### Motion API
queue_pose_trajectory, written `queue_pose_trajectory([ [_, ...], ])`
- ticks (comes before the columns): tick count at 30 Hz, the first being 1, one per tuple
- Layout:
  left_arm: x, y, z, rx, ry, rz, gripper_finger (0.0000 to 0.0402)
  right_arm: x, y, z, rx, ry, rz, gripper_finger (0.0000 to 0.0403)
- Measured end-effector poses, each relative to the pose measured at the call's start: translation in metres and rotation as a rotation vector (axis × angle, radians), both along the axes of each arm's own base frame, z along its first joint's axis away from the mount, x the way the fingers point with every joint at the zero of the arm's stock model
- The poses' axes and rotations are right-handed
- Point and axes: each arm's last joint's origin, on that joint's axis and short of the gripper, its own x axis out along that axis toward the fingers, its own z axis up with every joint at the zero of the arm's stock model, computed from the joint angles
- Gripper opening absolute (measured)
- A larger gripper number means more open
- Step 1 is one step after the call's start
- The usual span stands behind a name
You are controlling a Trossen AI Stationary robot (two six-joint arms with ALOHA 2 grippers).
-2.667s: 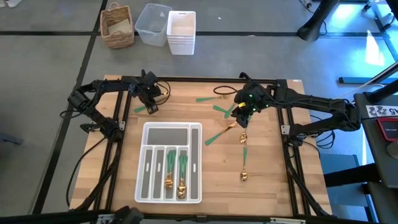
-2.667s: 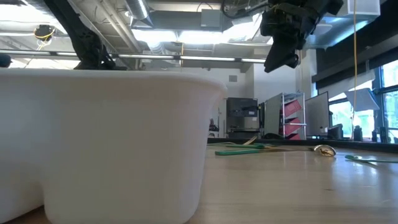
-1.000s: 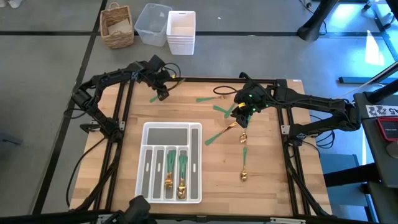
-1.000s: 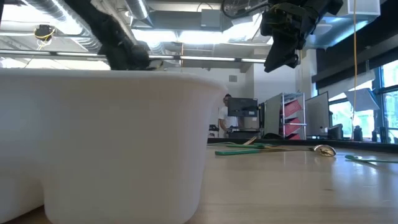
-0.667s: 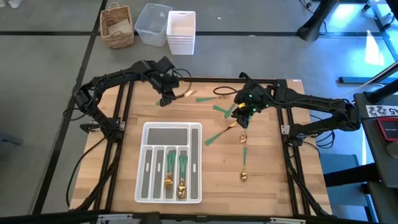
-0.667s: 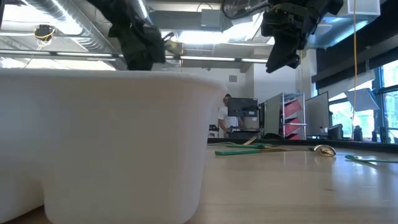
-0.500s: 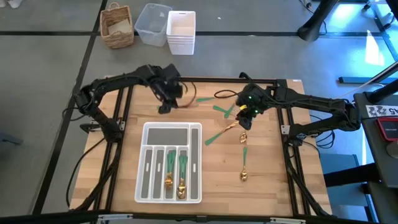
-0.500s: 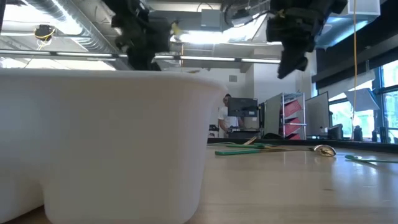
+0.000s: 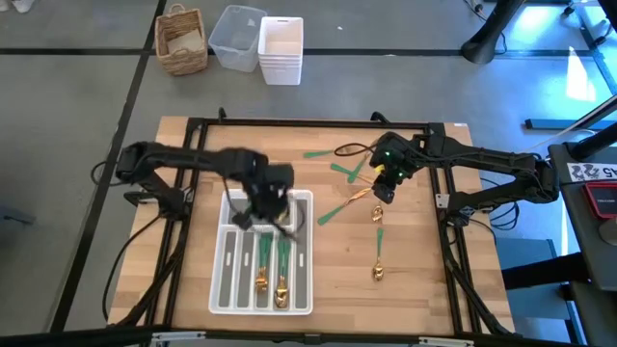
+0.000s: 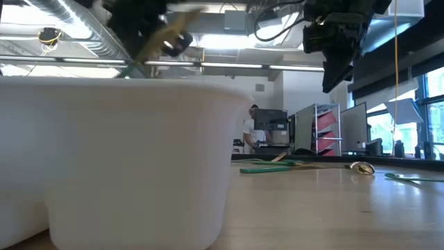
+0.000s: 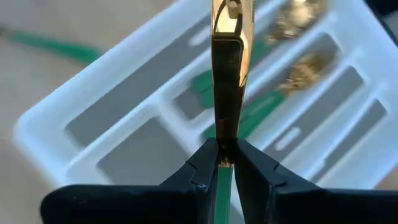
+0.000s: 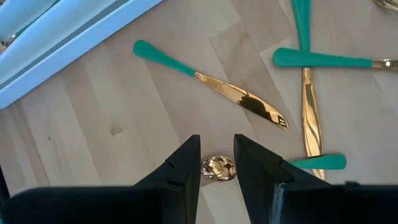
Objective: Sort silverware
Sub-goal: Put the table knife in the silverware tray
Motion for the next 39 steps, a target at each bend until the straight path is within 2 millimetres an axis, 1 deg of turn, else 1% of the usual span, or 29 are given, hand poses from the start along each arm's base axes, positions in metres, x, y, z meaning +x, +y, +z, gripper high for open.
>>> queue_pose_trajectory([
  [4, -0.004, -0.043, -0.001, 0.093, -0.011, -0.146, 0.0036, 0.000, 0.000, 0.000, 0.022, 0.004, -0.040, 0.0099],
  [9, -0.014, -0.089, -0.004, 0.251, -0.063, -0.333, 0.0036, 0.000, 0.000, 0.000, 0.040, 0.006, -0.073, 0.0099],
  [14, -0.029, -0.121, -0.019, 0.329, -0.074, -0.496, 0.0036, 0.000, 0.000, 0.000, 0.070, 0.010, -0.127, 0.0099],
  [17, -0.040, -0.133, -0.032, 0.363, -0.057, -0.559, 0.0036, 0.000, 0.000, 0.000, 0.077, 0.010, -0.141, 0.0099],
  [22, -0.056, -0.142, -0.056, 0.416, -0.023, -0.680, 0.0036, 0.000, 0.000, 0.000, 0.077, 0.008, -0.141, 0.0099],
  [28, -0.065, -0.145, -0.085, 0.441, -0.053, -0.765, 0.0036, 0.001, 0.000, 0.001, 0.106, 0.004, -0.197, 0.0099],
  [33, -0.071, -0.141, -0.100, 0.455, -0.036, -0.826, 0.0040, 0.001, 0.000, 0.001, 0.121, 0.006, -0.224, 0.0099],
  [39, -0.073, -0.140, -0.113, 0.451, -0.054, -0.819, 0.0063, 0.001, 0.000, 0.001, 0.121, 0.003, -0.225, 0.0099],
])
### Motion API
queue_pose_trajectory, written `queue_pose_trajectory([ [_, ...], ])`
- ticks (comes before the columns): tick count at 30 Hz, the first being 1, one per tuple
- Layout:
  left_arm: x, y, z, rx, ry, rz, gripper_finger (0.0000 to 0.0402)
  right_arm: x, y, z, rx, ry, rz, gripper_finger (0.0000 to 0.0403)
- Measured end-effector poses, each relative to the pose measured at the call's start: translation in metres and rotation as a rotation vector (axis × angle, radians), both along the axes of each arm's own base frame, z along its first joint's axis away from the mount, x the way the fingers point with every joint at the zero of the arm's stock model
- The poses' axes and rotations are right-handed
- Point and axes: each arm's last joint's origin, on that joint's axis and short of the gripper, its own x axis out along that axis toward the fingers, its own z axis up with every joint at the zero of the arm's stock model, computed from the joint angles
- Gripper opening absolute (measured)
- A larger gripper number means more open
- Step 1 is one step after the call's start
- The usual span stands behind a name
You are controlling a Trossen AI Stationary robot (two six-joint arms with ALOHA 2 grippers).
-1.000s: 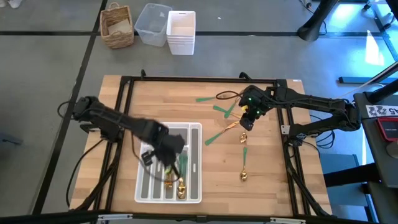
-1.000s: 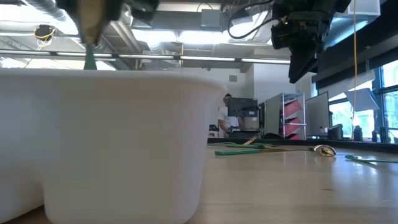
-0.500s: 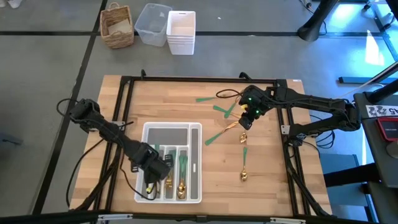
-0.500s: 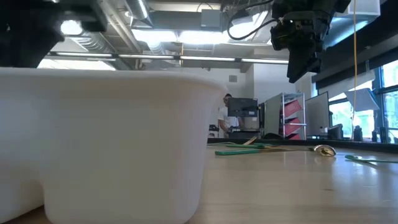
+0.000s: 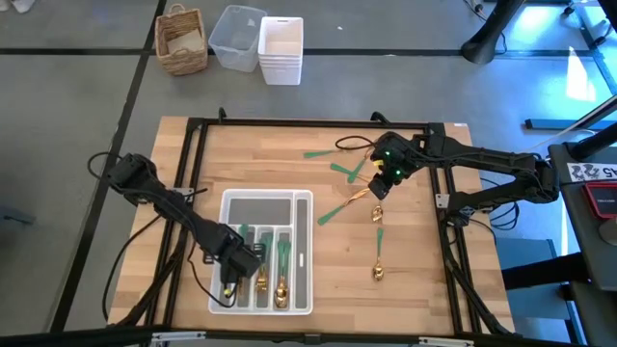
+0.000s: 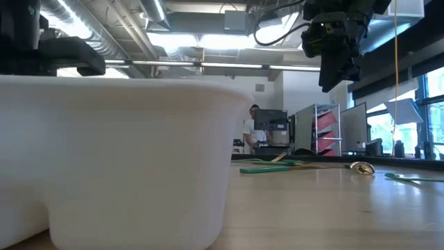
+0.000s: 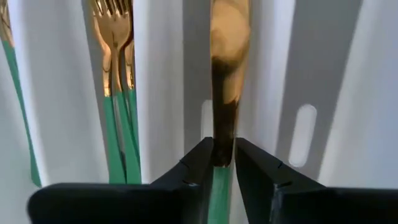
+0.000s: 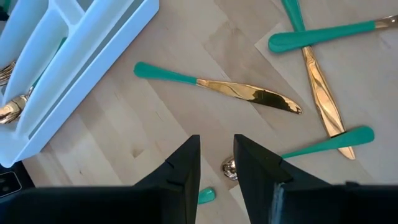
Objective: Sort silverware
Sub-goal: Put the table knife in the silverware tray, then put the knife in the silverware tray
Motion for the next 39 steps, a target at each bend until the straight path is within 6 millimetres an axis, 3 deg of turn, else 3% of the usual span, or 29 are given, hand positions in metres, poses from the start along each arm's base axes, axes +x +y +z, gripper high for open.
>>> queue_pose_trajectory([
  [9, 0.005, -0.003, -0.004, -0.038, -0.055, 0.029, 0.0115, 0.005, -0.001, 0.003, -0.016, -0.057, 0.014, 0.0099],
  [16, 0.004, -0.003, -0.001, -0.027, -0.088, 0.096, 0.0122, 0.011, 0.005, 0.003, -0.115, -0.081, 0.120, 0.0099],
  [24, -0.004, 0.003, 0.032, -0.164, -0.189, 0.405, 0.0123, 0.028, 0.023, -0.013, -0.291, -0.001, 0.322, 0.0099],
  [31, -0.015, 0.014, 0.064, -0.292, -0.333, 0.732, 0.0123, 0.049, 0.018, -0.030, -0.387, 0.022, 0.388, 0.0099],
  [39, -0.021, 0.023, 0.081, -0.404, -0.470, 1.107, 0.0123, 0.073, 0.013, -0.052, -0.509, 0.029, 0.519, 0.0099],
])
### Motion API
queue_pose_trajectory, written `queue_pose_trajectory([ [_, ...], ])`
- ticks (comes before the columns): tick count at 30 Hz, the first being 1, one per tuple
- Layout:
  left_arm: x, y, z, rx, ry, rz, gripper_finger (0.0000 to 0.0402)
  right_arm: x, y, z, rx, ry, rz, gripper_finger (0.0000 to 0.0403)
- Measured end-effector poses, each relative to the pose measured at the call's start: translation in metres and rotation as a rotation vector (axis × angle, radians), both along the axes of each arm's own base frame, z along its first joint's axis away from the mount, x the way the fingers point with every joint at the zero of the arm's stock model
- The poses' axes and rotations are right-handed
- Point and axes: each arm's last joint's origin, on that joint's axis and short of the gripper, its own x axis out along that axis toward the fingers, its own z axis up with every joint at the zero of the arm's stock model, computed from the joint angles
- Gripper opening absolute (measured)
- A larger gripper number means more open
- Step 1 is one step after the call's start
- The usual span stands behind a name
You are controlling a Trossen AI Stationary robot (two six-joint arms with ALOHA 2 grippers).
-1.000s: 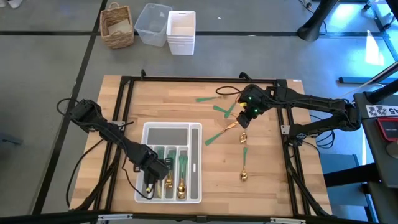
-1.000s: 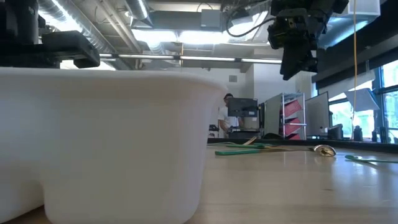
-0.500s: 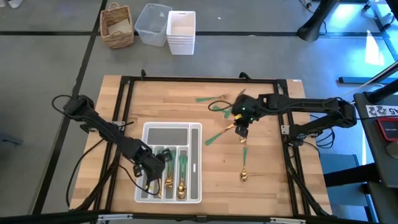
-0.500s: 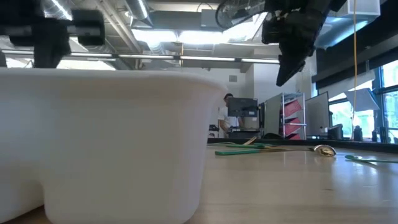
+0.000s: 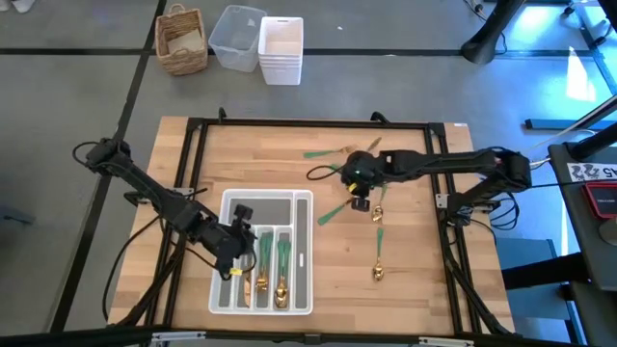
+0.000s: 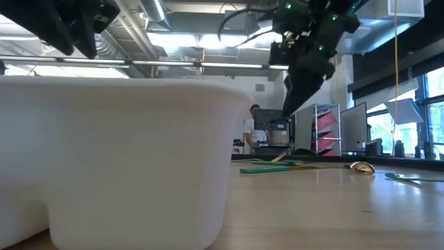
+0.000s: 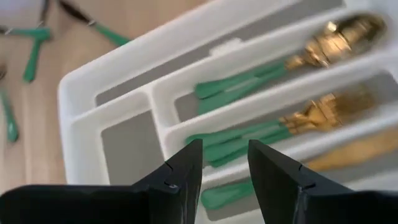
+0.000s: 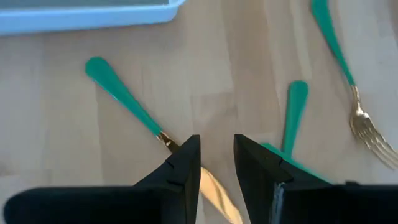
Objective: Sort silverware
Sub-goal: Put the knife in the silverware tray
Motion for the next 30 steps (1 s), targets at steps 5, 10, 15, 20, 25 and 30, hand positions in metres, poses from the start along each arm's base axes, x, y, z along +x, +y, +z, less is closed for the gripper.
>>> queue_pose_trajectory([
  [5, -0.001, 0.003, -0.001, -0.037, -0.017, 0.139, 0.0123, 0.008, -0.001, -0.020, -0.019, 0.081, 0.063, 0.0099],
  [10, -0.006, 0.007, -0.004, -0.047, 0.038, 0.234, 0.0123, 0.014, -0.002, -0.038, -0.042, 0.150, 0.145, 0.0099],
  [15, -0.008, 0.009, -0.006, -0.081, 0.053, 0.311, 0.0123, 0.018, -0.002, -0.052, -0.020, 0.193, 0.199, 0.0099],
  [20, -0.008, 0.009, -0.006, -0.129, 0.042, 0.378, 0.0123, 0.021, -0.001, -0.066, 0.023, 0.226, 0.240, 0.0099],
  [25, -0.008, 0.009, -0.006, -0.158, 0.033, 0.425, 0.0123, 0.025, -0.002, -0.073, 0.026, 0.230, 0.242, 0.0099],
  [30, -0.008, 0.009, -0.005, -0.147, 0.017, 0.437, 0.0123, 0.029, -0.001, -0.071, 0.043, 0.171, 0.280, 0.0099],
])
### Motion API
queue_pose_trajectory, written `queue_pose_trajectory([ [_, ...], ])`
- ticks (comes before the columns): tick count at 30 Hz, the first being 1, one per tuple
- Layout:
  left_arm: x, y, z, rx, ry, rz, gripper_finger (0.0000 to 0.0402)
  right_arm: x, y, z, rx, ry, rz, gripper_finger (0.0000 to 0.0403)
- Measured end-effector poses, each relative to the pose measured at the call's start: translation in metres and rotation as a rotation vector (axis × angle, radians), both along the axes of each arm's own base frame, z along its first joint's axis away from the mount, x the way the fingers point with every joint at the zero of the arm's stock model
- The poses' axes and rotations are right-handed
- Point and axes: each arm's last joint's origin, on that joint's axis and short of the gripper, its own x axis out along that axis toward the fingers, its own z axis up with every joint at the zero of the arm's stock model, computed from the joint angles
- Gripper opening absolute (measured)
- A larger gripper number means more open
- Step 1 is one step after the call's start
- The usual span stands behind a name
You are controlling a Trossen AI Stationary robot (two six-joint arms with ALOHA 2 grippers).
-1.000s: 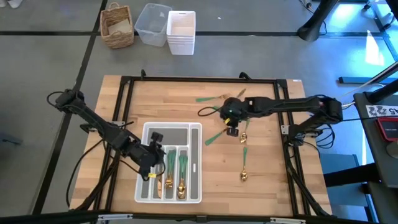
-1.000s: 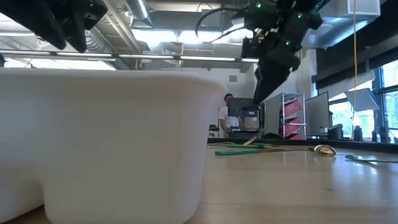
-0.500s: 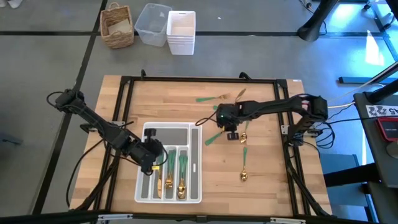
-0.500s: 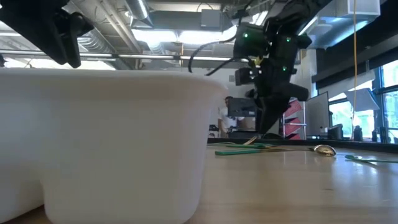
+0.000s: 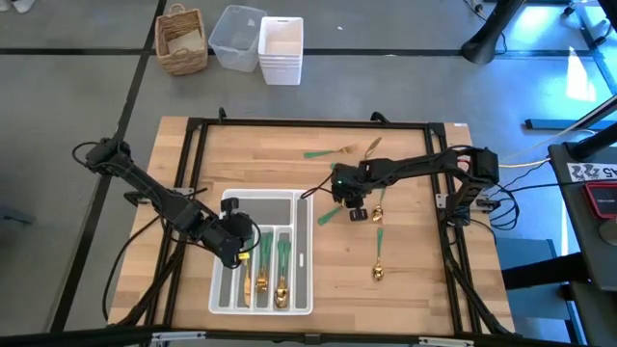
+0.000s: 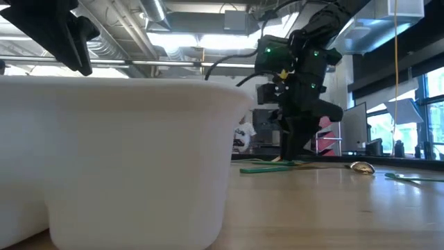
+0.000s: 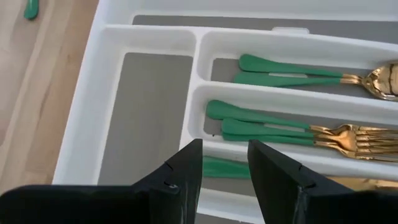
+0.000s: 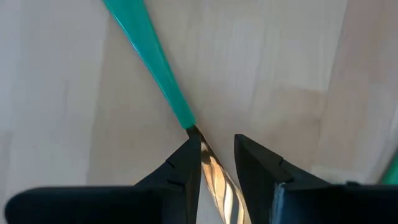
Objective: Sort silverware
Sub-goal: Put the knife in the silverware tray
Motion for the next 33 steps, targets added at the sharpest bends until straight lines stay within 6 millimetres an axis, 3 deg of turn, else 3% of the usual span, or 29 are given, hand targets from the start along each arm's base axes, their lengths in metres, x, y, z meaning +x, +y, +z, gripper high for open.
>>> queue_pose_trajectory([
  [18, 0.000, 0.000, 0.000, -0.001, -0.002, 0.004, 0.0123, 0.000, 0.002, 0.000, 0.002, -0.007, 0.089, 0.0099],
  [27, 0.000, 0.000, 0.000, 0.003, -0.004, 0.006, 0.0123, 0.007, 0.017, -0.020, -0.044, 0.053, 0.150, 0.0099],
  [33, 0.002, 0.002, 0.000, 0.002, -0.011, 0.020, 0.0123, 0.007, 0.016, -0.030, -0.045, 0.098, 0.134, 0.0099],
])
